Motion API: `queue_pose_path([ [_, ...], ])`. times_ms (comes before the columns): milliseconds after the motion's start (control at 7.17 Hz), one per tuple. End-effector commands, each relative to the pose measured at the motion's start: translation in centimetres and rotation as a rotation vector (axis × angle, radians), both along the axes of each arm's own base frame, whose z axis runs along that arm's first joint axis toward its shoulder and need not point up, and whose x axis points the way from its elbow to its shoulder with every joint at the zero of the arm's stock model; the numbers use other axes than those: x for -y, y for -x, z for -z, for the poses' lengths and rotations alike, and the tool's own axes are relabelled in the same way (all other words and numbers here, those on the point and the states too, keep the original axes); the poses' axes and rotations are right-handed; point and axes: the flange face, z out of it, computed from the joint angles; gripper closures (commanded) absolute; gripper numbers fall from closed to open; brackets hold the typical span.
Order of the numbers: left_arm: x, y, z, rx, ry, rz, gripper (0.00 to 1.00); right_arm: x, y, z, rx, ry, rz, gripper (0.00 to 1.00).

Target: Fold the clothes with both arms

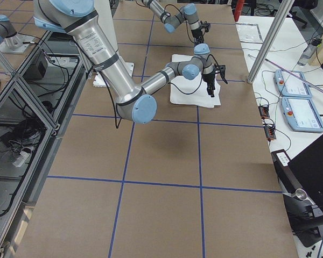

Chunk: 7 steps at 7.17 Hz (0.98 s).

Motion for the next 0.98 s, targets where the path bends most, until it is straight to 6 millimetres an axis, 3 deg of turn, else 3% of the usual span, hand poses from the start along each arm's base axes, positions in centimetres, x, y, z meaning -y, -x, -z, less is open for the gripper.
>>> queue_pose_path([
  [0, -7.6, -0.7, -1.5, -0.059, 0.07, -0.063, 0.0, -0.3, 0.0, 0.1, 0.003, -0.003, -0.001, 0.01],
  [279, -11.4, -1.7, -4.4, -0.104, 0.1, -0.083, 0.01, -0.4, 0.0, 0.5, 0.008, -0.01, 0.001, 0.01],
  [558, -12.9, -2.9, -5.1, -0.107, 0.11, -0.075, 0.07, -0.5, 0.1, 0.8, 0.011, -0.013, 0.003, 0.01],
  [697, -13.2, -3.1, -4.9, -0.112, 0.116, -0.076, 0.18, -0.5, 0.1, 0.8, 0.011, -0.014, 0.004, 0.01],
  [837, -13.7, -3.6, -5.0, -0.118, 0.131, -0.077, 0.36, -0.5, 0.1, 0.8, 0.011, -0.014, 0.004, 0.01],
])
